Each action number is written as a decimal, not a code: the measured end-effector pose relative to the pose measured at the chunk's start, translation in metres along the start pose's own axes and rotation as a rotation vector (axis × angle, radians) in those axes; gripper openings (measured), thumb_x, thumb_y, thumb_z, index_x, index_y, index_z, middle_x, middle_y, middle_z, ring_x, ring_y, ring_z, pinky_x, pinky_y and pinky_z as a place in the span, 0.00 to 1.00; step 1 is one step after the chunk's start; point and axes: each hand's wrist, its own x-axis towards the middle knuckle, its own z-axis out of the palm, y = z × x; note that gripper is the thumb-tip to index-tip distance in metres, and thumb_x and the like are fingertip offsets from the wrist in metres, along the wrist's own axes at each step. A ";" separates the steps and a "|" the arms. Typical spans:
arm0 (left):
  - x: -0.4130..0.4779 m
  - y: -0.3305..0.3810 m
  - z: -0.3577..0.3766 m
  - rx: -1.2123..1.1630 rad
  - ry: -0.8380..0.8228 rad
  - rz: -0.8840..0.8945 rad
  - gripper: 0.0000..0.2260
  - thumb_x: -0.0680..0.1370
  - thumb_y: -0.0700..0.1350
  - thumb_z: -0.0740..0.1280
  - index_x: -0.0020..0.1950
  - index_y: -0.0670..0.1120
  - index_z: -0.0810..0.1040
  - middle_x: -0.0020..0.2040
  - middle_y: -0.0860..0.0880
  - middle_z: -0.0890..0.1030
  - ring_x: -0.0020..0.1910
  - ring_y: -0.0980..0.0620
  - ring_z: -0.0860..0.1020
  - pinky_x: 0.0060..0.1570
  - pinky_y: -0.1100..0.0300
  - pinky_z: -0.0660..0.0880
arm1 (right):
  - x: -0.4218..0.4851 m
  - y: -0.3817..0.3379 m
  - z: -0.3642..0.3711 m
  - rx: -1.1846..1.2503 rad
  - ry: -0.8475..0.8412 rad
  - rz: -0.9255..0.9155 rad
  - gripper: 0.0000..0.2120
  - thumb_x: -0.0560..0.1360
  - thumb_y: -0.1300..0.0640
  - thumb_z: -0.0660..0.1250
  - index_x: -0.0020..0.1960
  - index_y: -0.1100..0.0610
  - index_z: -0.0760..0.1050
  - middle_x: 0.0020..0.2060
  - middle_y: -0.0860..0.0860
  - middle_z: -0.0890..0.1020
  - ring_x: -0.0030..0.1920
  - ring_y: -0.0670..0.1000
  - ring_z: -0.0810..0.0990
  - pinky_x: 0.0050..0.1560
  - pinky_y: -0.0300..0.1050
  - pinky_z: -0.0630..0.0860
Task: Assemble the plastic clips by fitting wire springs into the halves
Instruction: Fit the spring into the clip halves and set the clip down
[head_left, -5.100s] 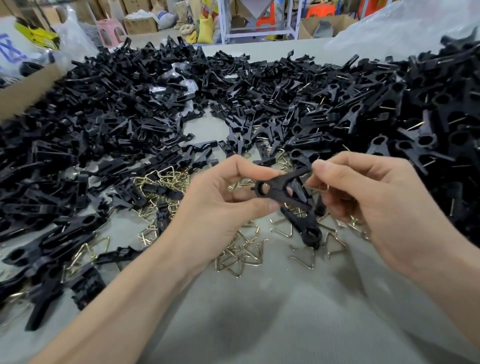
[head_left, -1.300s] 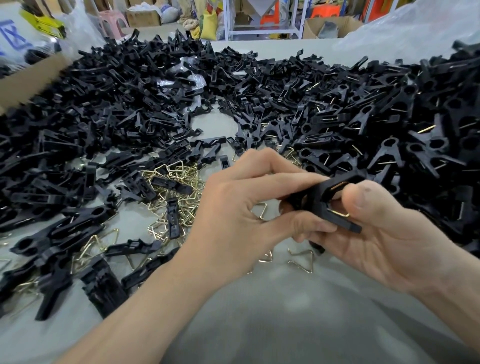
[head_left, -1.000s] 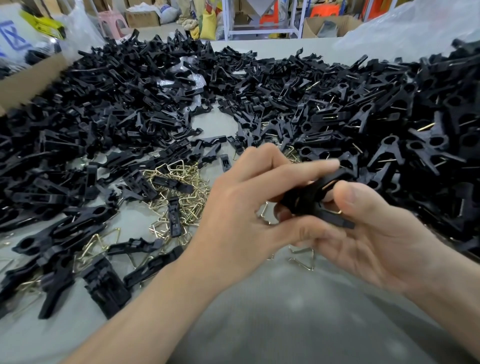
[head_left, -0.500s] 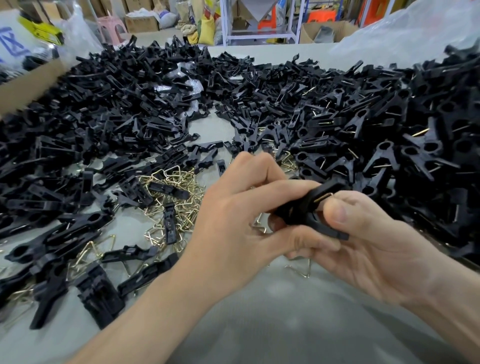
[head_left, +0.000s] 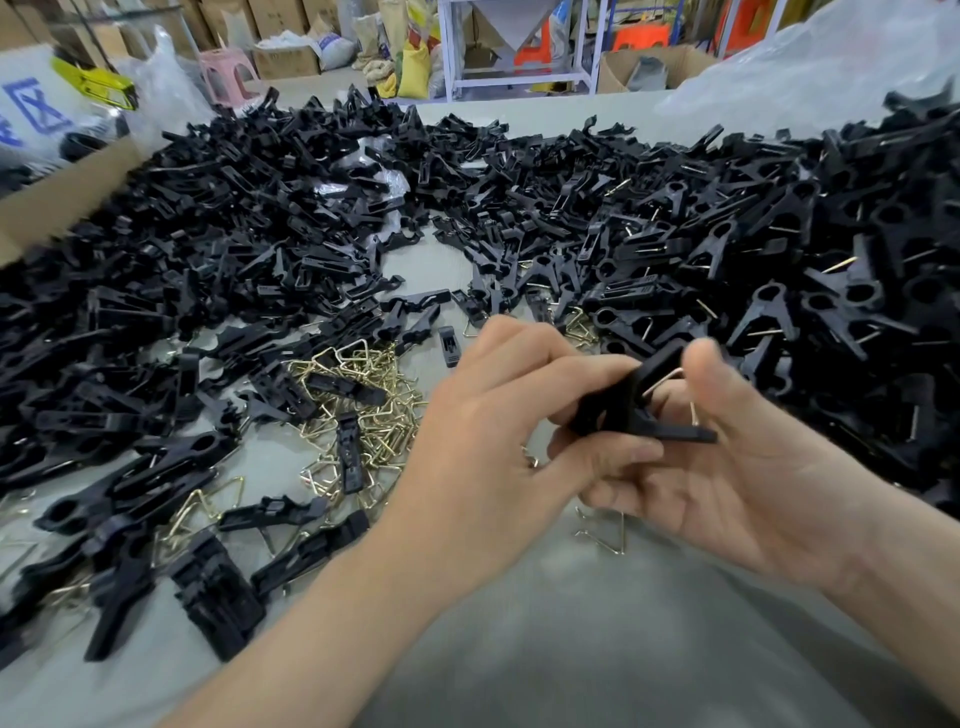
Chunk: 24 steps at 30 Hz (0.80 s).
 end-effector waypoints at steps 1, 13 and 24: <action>0.000 0.000 0.000 0.003 -0.004 0.005 0.15 0.71 0.50 0.71 0.54 0.44 0.83 0.42 0.53 0.75 0.44 0.57 0.69 0.47 0.68 0.68 | 0.000 -0.001 0.001 -0.017 -0.010 -0.002 0.28 0.58 0.40 0.79 0.50 0.57 0.84 0.46 0.54 0.84 0.43 0.48 0.83 0.45 0.40 0.80; -0.001 0.000 0.001 0.001 0.036 0.012 0.14 0.72 0.52 0.71 0.53 0.45 0.83 0.39 0.54 0.73 0.42 0.57 0.68 0.46 0.68 0.67 | 0.004 0.002 0.003 -0.142 0.011 -0.096 0.26 0.61 0.36 0.74 0.44 0.59 0.84 0.40 0.53 0.83 0.34 0.47 0.79 0.40 0.38 0.79; -0.001 0.003 0.001 -0.021 0.051 0.054 0.13 0.70 0.51 0.72 0.52 0.48 0.80 0.38 0.51 0.76 0.41 0.54 0.70 0.46 0.66 0.68 | 0.002 -0.002 0.001 -0.149 -0.082 -0.130 0.22 0.67 0.42 0.72 0.50 0.59 0.83 0.41 0.52 0.83 0.39 0.47 0.81 0.42 0.38 0.79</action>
